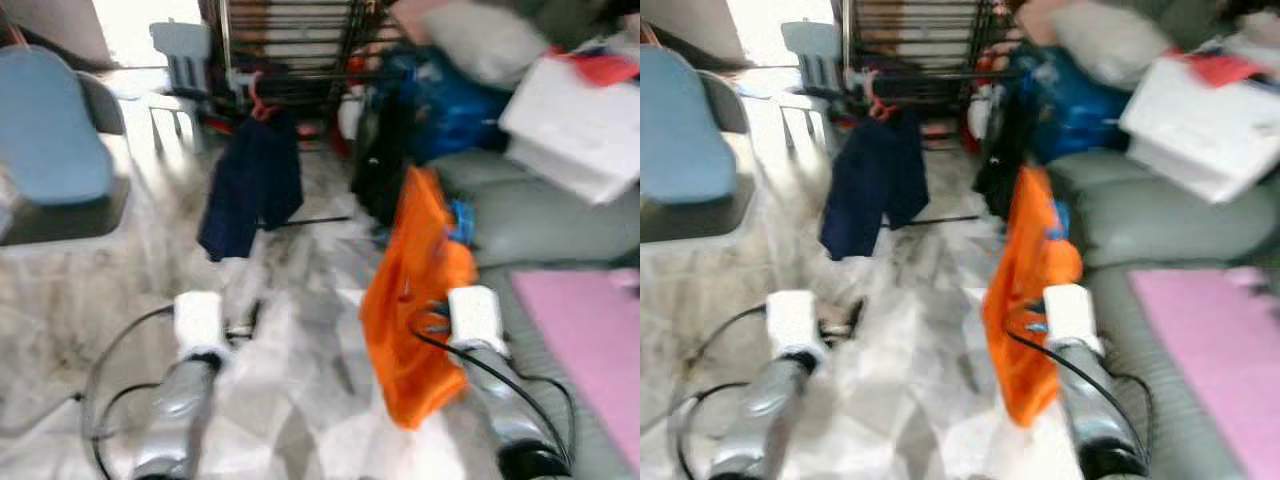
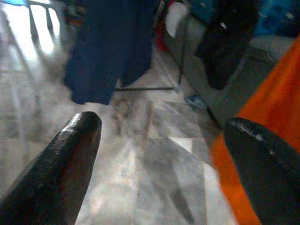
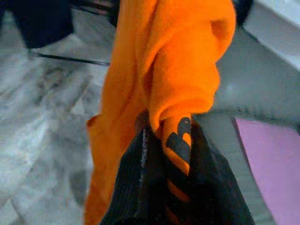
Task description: Hang hanger
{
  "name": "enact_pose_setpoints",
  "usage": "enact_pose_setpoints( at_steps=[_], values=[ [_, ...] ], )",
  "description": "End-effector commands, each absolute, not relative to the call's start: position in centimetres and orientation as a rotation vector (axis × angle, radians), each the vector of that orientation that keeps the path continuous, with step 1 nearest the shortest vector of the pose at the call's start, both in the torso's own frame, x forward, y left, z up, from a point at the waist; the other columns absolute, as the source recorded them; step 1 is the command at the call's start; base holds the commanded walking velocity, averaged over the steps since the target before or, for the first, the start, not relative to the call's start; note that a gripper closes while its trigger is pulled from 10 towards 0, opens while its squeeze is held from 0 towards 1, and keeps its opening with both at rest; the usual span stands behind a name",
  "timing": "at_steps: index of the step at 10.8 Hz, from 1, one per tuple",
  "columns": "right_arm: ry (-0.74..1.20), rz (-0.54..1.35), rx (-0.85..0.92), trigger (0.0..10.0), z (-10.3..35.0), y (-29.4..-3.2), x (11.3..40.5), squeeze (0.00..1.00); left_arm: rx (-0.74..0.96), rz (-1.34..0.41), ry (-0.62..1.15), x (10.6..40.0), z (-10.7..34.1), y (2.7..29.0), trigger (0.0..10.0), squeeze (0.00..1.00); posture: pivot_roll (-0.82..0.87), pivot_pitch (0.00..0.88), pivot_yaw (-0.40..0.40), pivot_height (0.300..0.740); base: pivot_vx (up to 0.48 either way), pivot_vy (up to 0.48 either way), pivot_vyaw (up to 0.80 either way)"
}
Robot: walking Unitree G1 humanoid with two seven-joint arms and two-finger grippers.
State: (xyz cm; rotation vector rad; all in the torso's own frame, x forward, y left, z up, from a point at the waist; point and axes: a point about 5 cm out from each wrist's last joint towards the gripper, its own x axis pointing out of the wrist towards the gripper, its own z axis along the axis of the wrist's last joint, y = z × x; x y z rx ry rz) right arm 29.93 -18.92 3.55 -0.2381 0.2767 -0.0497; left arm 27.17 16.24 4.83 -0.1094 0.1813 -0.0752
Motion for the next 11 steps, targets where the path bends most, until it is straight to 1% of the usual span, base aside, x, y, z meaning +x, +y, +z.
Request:
enact_pose_setpoints(
  at_steps=[1, 3, 4, 6, 7, 9, 10, 11],
  values=[
    [0.200, -0.007, -0.251, 10.0, 5.5, -18.1, 31.7, 0.00, -0.118, -0.034, 0.160, 27.0, 5.0, 16.4, 10.0, 0.00, -0.04, 0.000, -0.114, 0.740, 0.000, 0.000, 0.00],
    [0.202, 0.016, -0.270, 10.0, 5.6, -17.9, 31.9, 0.00, -0.119, -0.008, 0.150, 27.0, 5.2, 16.7, 10.0, 0.00, -0.02, 0.000, -0.153, 0.740, 0.000, 0.000, 0.00],
    [0.201, 0.018, -0.275, 10.0, 5.6, -17.8, 32.0, 0.00, -0.106, -0.007, 0.147, 26.9, 5.3, 16.9, 10.0, 0.00, -0.03, 0.000, -0.144, 0.740, 0.000, 0.000, 0.00],
    [0.200, 0.001, -0.266, 10.0, 5.3, -17.8, 31.7, 0.00, -0.093, -0.027, 0.172, 26.5, 5.0, 17.1, 10.0, 0.00, -0.05, 0.000, -0.085, 0.740, 0.000, 0.000, 0.00],
    [0.196, -0.012, -0.263, 10.0, 5.3, -18.0, 31.6, 0.00, -0.088, -0.044, 0.181, 26.5, 4.8, 17.0, 10.0, 0.00, -0.08, 0.000, -0.042, 0.740, 0.000, 0.000, -0.46],
    [0.177, -0.077, -0.255, 10.0, 5.4, -19.2, 31.2, 0.00, -0.075, -0.092, 0.191, 27.3, 4.9, 16.4, 10.0, 0.00, -0.13, 0.000, 0.018, 0.740, 0.000, 0.000, -0.80],
    [0.169, -0.096, -0.252, 10.0, 5.5, -19.6, 31.0, 0.00, -0.067, -0.111, 0.189, 27.5, 5.0, 16.2, 10.0, 0.00, -0.13, 0.000, 0.022, 0.740, 0.000, 0.000, -0.46],
    [0.174, -0.127, -0.252, 10.0, 5.2, -20.4, 30.4, 0.00, -0.069, -0.143, 0.172, 28.0, 5.4, 15.6, 10.0, 0.00, -0.16, 0.000, 0.055, 0.740, 0.000, 0.000, 0.00]
  ],
)
